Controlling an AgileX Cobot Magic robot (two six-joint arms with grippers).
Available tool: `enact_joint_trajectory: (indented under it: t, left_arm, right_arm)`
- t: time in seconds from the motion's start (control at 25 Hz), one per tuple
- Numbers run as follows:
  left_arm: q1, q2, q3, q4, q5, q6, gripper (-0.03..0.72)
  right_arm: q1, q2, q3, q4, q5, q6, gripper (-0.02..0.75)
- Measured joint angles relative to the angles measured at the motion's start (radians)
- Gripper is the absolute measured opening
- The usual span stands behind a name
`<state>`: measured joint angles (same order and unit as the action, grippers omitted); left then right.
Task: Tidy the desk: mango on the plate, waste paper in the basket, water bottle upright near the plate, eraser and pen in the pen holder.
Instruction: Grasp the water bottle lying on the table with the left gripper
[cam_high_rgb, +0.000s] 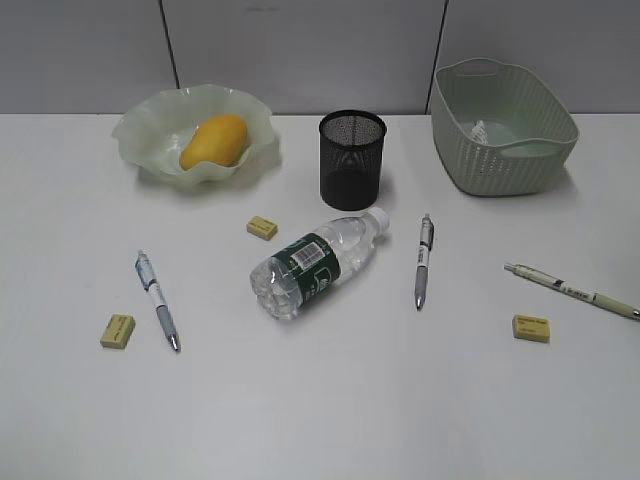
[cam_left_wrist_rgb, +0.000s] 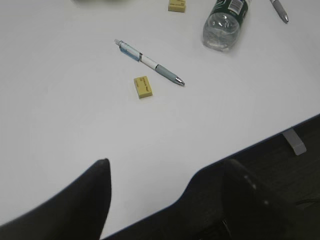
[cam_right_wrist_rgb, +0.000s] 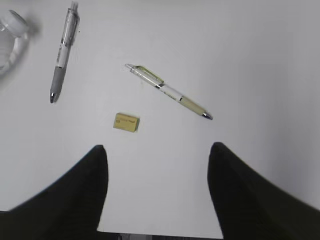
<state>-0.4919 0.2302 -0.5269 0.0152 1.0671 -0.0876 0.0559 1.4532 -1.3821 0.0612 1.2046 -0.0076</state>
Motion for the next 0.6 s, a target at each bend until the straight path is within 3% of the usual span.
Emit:
enact_joint_trajectory:
  t: [0.6]
  left_arm:
    - [0.000, 0.000, 0.000, 0.001, 0.000, 0.000, 0.519]
  right_arm:
    - [0.000, -0.770, 0.448, 0.073, 0.007, 0.008, 0.497]
